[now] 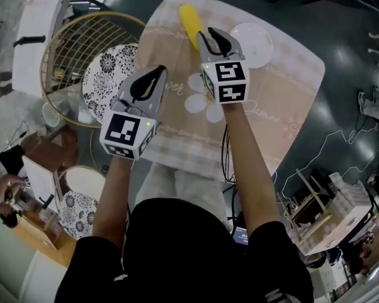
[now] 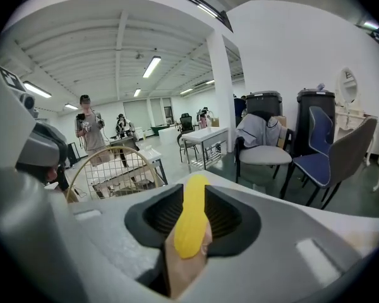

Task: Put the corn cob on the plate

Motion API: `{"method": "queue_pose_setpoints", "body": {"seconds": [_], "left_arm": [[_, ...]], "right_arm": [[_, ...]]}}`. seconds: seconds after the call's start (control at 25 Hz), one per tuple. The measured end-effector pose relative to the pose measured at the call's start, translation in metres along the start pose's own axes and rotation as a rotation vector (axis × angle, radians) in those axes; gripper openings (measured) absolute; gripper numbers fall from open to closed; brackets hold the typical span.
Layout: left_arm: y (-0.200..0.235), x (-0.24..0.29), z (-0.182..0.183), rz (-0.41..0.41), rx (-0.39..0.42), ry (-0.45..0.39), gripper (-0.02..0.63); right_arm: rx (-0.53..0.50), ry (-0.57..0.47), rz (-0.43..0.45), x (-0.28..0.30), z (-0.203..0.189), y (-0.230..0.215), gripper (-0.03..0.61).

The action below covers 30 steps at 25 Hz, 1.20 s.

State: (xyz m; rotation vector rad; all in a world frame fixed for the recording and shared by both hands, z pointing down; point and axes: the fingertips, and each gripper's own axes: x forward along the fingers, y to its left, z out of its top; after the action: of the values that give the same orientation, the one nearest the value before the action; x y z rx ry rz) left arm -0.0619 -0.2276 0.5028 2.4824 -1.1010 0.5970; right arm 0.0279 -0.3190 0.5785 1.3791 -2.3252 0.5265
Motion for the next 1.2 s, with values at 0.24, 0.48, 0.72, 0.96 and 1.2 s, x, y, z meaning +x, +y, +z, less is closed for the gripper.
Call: {"method": "queue_pose_setpoints", "body": {"seconds": [0.24,0.48,0.72,0.96,1.2], "left_arm": [[0.004,0.000,-0.010,0.003,-0.009,0.013,0.003],[0.005,-0.002,-0.014,0.005,-0.031,0.013,0.003],[0.011,-0.006,-0.018,0.026,-0.044,0.023,0.003],[0.018,-0.010,-0.021,0.034,-0.091,0.014,0.003],[0.015,-0.010,-0.024,0.028,-0.081,0.023,0.003]], "right_arm": [[-0.002,0.050,-0.004,0.029,-0.017,-0.002,0.174],[-0.008,0.098,0.008,0.058,-0.029,0.004,0.250],[-0.063,0.155,-0.012,0.078,-0.039,0.005,0.272],[-0.074,0.186,-0.019,0.089,-0.046,0.005,0.275],[-0.143,0.247,-0.053,0.094,-0.051,0.003,0.276]]}}
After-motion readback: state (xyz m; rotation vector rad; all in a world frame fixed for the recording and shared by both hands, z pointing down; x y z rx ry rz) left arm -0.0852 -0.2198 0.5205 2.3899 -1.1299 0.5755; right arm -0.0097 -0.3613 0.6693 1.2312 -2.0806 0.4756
